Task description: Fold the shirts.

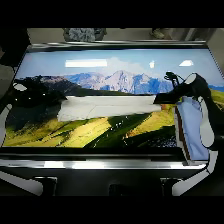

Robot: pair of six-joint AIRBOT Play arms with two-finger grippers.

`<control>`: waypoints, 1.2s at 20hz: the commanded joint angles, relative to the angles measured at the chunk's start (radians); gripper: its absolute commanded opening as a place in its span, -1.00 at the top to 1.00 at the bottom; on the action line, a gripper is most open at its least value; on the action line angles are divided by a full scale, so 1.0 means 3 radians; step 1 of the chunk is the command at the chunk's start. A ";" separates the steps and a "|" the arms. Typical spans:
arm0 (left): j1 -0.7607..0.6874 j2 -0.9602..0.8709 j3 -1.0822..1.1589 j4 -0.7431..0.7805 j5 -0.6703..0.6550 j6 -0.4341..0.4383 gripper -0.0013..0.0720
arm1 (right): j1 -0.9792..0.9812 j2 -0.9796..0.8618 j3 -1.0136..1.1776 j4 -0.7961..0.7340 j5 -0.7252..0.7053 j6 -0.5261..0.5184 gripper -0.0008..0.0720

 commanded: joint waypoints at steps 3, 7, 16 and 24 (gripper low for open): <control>0.0015 0.0270 0.0137 -0.0006 -0.0212 -0.0005 -0.72 | -0.0258 -0.0089 0.0024 0.0351 0.0219 0.0103 -0.93; -0.0135 0.0544 0.0137 -0.0010 -0.0224 0.0004 -0.70 | -0.0155 -0.0375 0.0024 0.0646 0.0094 0.0439 -0.92; -0.0889 0.0591 0.0121 -0.0009 -0.0216 0.0028 -0.64 | 0.0108 -0.0300 0.0028 0.0889 0.0083 0.0357 0.87; -0.1995 -0.0009 0.0122 -0.0357 0.0500 -0.0404 0.88 | 0.0251 0.1119 0.0027 0.0748 0.0674 -0.0032 0.87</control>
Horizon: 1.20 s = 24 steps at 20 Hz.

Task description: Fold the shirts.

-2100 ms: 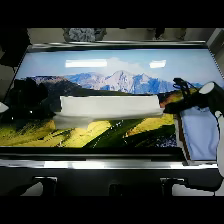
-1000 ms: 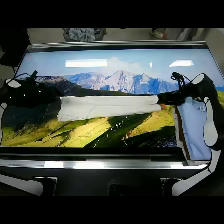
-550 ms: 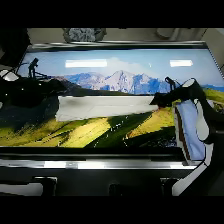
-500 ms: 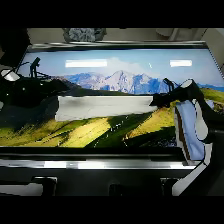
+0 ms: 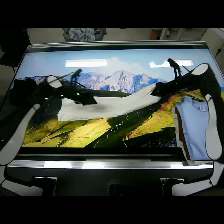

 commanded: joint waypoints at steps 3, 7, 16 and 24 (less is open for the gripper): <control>-0.0543 -0.0380 0.0001 -0.0824 0.0699 -0.0253 0.88 | 0.0229 0.0988 0.0003 -0.0248 0.0437 -0.0108 0.86; -0.0940 -0.0707 0.0006 -0.1536 0.0716 -0.0239 0.88 | 0.0490 0.1480 0.0004 -0.0448 0.0448 0.0004 0.86; -0.0422 -0.0383 0.0005 -0.1113 0.0528 0.0071 0.89 | 0.1335 0.1044 -0.0020 -0.0540 -0.0122 0.0071 0.86; 0.1944 0.0910 0.0005 0.0369 -0.0141 -0.0304 0.89 | 0.2074 -0.0381 -0.0019 0.0641 -0.1876 0.0181 0.86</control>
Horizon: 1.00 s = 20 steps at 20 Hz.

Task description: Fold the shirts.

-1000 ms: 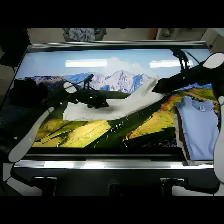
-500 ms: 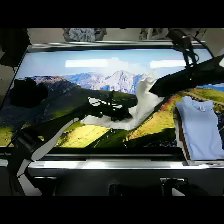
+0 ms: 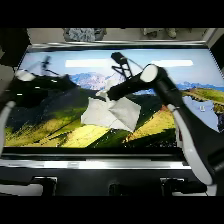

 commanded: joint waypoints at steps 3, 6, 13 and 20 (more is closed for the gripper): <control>0.1207 0.0594 -0.0001 0.0427 -0.0320 -0.0097 0.89 | 0.0365 -0.0927 0.0001 0.1480 -0.0946 -0.0071 0.86; 0.1266 0.0637 -0.0003 0.0426 -0.0333 -0.0095 0.89 | 0.0454 -0.1116 0.0001 0.1656 -0.0872 -0.0113 -0.94; 0.1214 0.0637 -0.0008 0.0426 -0.0350 0.0006 0.89 | -0.0598 -0.0345 0.0001 -0.0482 0.0773 0.0226 -0.89; 0.1111 0.0635 -0.0008 0.0426 -0.0376 0.0069 0.89 | -0.1058 -0.0149 -0.0856 -0.0313 0.0776 0.0216 -0.93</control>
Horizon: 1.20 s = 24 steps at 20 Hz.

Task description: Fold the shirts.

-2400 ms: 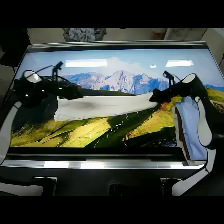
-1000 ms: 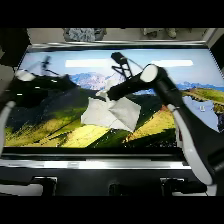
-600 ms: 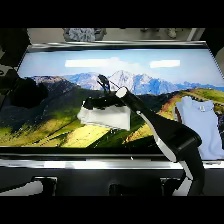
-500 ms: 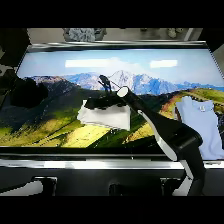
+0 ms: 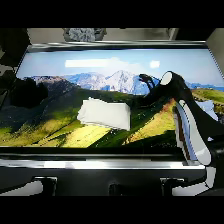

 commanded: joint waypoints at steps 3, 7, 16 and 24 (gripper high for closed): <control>-0.0145 0.0003 -0.0001 0.0000 -0.0100 0.0015 0.89 | 0.0004 -0.0071 -0.0821 0.0795 -0.0804 -0.0103 -0.92; -0.0309 0.0003 -0.0001 -0.0001 -0.0109 0.0014 0.89 | 0.0020 -0.0306 -0.0853 0.1308 -0.0827 -0.0329 -0.58; -0.0495 0.0003 -0.0001 -0.0003 -0.0111 -0.0001 0.89 | -0.0401 0.0130 -0.0542 0.1728 -0.0533 -0.1208 0.87; -0.0496 0.0003 -0.0001 -0.0003 -0.0108 0.0029 0.89 | -0.2024 0.0968 0.0394 0.1113 0.0195 -0.0431 0.87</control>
